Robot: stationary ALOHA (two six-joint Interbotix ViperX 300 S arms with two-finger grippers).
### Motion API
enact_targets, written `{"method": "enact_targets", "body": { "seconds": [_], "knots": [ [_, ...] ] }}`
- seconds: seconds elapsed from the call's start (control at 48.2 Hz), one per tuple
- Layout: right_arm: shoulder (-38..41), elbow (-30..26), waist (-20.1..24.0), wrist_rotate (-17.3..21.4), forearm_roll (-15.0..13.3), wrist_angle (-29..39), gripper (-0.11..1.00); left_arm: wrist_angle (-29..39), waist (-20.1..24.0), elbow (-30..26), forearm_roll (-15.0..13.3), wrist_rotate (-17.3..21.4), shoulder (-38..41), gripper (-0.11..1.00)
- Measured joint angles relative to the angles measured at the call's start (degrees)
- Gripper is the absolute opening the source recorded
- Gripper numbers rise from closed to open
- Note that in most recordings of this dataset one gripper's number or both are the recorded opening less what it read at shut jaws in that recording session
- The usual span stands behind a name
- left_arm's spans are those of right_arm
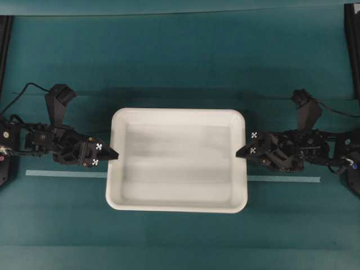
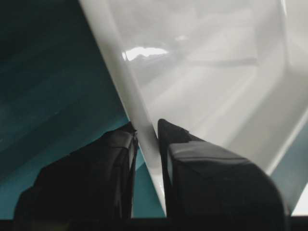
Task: Lift the white case with both hands.
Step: 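Close both grippers on the tray's left and right rims, then lift the gripped tray upward with both grippers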
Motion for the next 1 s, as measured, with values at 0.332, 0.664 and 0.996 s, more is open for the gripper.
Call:
{"method": "enact_targets", "body": {
  "seconds": [0.332,0.664,0.996],
  "knots": [
    [-6.8,-1.8,-1.0,-0.6,0.0,9.4,0.1,8.3,-2.0,-1.1,-0.1,-4.6,-8.3,0.1],
    [-16.5,-3.8,-3.2,-1.6,-0.2,19.3,0.1,18.9,-2.5,-5.3,-0.1,-4.9,-16.5,0.1],
    [-22.9,-6.2,-4.3,-1.8,-0.3,26.7,0.1,25.0,-2.5,-8.3,0.0,-5.4,-22.0,0.1]
  ]
}}
